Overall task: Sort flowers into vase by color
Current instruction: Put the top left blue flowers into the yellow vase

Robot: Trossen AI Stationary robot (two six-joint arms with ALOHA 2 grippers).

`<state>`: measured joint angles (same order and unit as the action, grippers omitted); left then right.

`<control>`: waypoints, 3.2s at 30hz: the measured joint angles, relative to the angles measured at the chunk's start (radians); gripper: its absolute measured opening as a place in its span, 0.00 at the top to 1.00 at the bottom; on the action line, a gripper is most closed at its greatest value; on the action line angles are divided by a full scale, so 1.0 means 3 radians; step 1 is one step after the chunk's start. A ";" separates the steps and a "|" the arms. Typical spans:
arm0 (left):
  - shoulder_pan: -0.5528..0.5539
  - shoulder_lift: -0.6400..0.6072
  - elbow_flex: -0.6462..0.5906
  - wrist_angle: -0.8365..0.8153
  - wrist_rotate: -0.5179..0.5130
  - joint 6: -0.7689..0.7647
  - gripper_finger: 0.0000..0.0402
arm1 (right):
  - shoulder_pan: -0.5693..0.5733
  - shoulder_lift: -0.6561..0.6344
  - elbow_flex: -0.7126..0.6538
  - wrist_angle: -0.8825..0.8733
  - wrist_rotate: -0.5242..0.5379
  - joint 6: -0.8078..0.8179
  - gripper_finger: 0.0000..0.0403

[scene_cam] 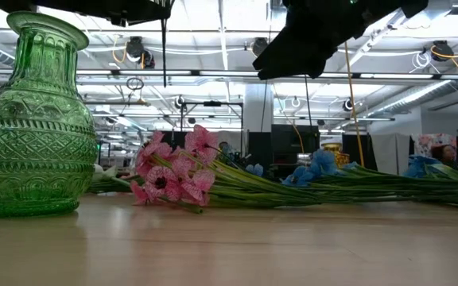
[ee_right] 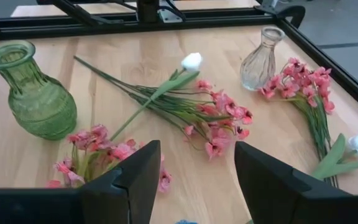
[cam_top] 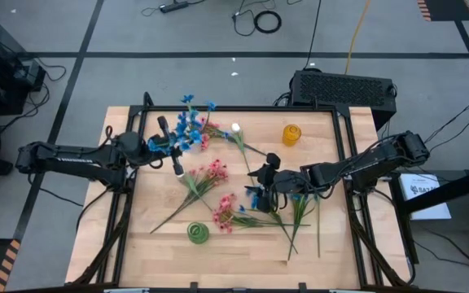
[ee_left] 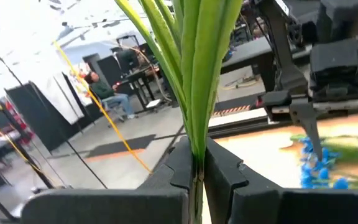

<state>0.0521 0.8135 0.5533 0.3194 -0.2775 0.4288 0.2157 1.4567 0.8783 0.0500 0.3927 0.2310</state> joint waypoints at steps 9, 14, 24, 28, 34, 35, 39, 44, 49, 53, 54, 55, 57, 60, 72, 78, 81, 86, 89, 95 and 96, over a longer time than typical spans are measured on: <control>0.0000 0.0001 0.0000 0.0220 0.0011 -0.0306 0.94 | 0.0000 -0.0032 0.0000 -0.0045 -0.0005 0.0233 0.51; 0.0000 0.0001 0.0000 0.0231 0.0028 -0.0575 0.94 | 0.0000 -0.0220 0.0000 -0.0185 0.0176 0.0301 0.51; 0.0053 0.0053 0.0004 0.0395 0.0139 -0.0683 0.94 | 0.0000 -0.0902 0.0000 -0.0788 0.0407 -0.0122 0.51; 0.0158 0.0106 0.0004 0.0451 0.0137 -0.0706 0.94 | 0.0000 -0.1011 -0.0003 -0.0933 0.0419 -0.0294 0.51; 0.0284 0.0286 0.0005 0.0567 0.0290 -0.0725 0.94 | -0.0057 -0.0982 -0.0182 -0.0594 0.0498 -0.0494 0.51; 0.0301 0.0344 0.0020 0.0632 0.0340 -0.0781 0.94 | -0.0079 -0.0982 -0.0247 -0.0443 0.0470 -0.0536 0.51; 0.0394 0.0624 0.0176 0.0743 0.0568 -0.0889 0.94 | -0.0271 -0.0984 -0.0462 0.0270 0.0138 -0.0836 0.51; 0.0467 0.0986 0.0434 0.0638 0.0912 -0.0889 0.94 | -0.0634 -0.0984 -0.0500 0.0347 -0.0177 -0.0906 0.51; 0.0532 0.1294 0.0678 0.0586 0.1087 -0.0888 0.94 | -0.0848 -0.0984 -0.0500 0.0287 -0.0203 -0.0958 0.51; 0.0570 0.1558 0.0862 0.0522 0.1336 -0.0888 0.94 | -0.0942 -0.0984 -0.0500 0.0687 -0.0381 -0.0941 0.51; 0.0570 0.1619 0.0906 0.0519 0.1405 -0.0888 0.94 | -0.0954 -0.0985 -0.0500 0.0813 -0.0478 -0.0960 0.51; 0.0570 0.1670 0.0947 0.0515 0.1470 -0.0884 0.94 | -0.0966 -0.0985 -0.0500 0.0927 -0.0577 -0.0977 0.51; 0.0567 0.1754 0.1035 0.0481 0.1577 -0.0865 0.94 | -0.0995 -0.0985 -0.0500 0.1116 -0.0738 -0.0985 0.50; 0.0568 0.1844 0.1137 0.0382 0.1726 -0.0799 0.94 | -0.1048 -0.0985 -0.0500 0.1304 -0.0904 -0.0986 0.45; 0.0560 0.2036 0.1179 0.0512 0.1808 -0.0597 0.94 | -0.1100 -0.0852 -0.0500 0.1657 -0.1332 -0.0990 0.27; 0.0561 0.2066 0.1179 0.0562 0.1815 -0.0612 0.94 | -0.1106 -0.0602 -0.0500 0.1920 -0.1331 -0.1068 0.29; 0.0561 0.2066 0.1179 0.0513 0.1833 -0.0610 0.94 | -0.1106 -0.0528 -0.0500 0.2036 -0.1331 -0.1086 0.30; 0.0563 0.1902 0.1175 0.0098 0.1709 -0.0414 0.94 | -0.1106 -0.0492 -0.0500 0.2089 -0.1330 -0.1083 0.30; 0.0697 0.1619 0.1181 -0.0123 0.1530 -0.0531 0.94 | -0.1106 -0.0501 -0.0500 0.2040 -0.1330 -0.1069 0.30; 0.1264 0.1086 0.1176 -0.0585 0.1901 -0.0909 0.94 | -0.1106 -0.0517 -0.0500 0.1962 -0.1314 -0.1004 0.30; 0.1362 0.1010 0.1176 -0.0589 0.1996 -0.0967 0.94 | -0.1106 -0.0517 -0.0500 0.1950 -0.1313 -0.0992 0.30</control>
<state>0.4607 1.1165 0.9062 0.1428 0.3211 0.1388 -0.1162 1.3016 0.7284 0.6349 -0.0011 -0.0667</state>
